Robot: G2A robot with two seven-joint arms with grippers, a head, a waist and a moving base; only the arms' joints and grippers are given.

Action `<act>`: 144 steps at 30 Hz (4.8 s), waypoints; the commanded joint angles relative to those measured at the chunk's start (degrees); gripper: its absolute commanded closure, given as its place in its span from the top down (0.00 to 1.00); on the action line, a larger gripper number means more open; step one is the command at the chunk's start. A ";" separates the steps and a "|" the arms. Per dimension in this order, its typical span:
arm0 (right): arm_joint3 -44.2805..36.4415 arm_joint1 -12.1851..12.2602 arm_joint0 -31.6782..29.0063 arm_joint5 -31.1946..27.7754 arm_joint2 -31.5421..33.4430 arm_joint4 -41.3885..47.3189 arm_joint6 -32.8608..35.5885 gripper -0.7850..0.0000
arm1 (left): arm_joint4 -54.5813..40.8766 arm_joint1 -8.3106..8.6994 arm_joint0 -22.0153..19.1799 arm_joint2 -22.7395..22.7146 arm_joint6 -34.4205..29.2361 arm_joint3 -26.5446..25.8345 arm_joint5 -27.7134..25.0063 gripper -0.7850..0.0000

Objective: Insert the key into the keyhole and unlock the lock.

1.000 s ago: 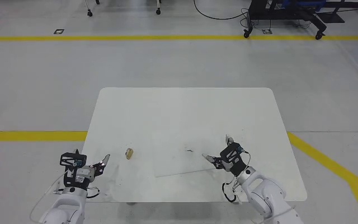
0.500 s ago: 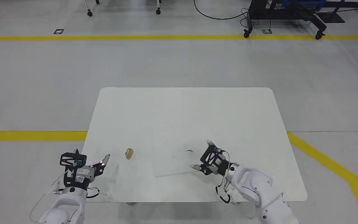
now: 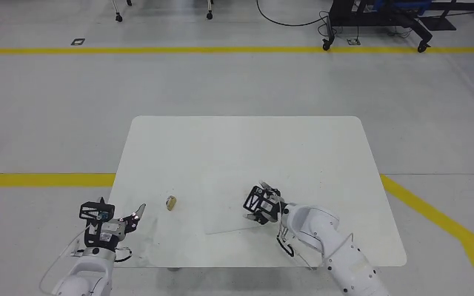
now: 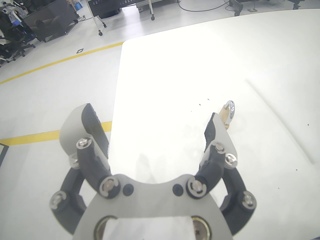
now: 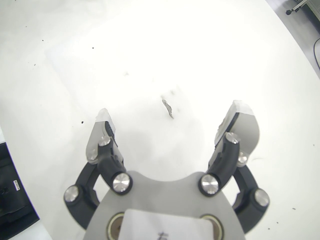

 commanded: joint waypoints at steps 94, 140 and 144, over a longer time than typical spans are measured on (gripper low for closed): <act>16.28 0.72 5.04 -10.37 4.54 14.31 -19.73 0.00 | 7.68 -0.15 1.09 4.09 -1.61 -8.92 -1.14 1.00; 24.51 2.46 8.58 -27.47 4.03 50.69 -17.98 0.00 | 21.38 -3.62 -19.07 27.70 -14.10 -1.23 -9.67 1.00; 24.40 2.45 8.42 -27.27 3.98 50.80 -18.00 0.00 | 9.47 -3.73 -17.33 25.72 -8.64 -2.47 -12.72 1.00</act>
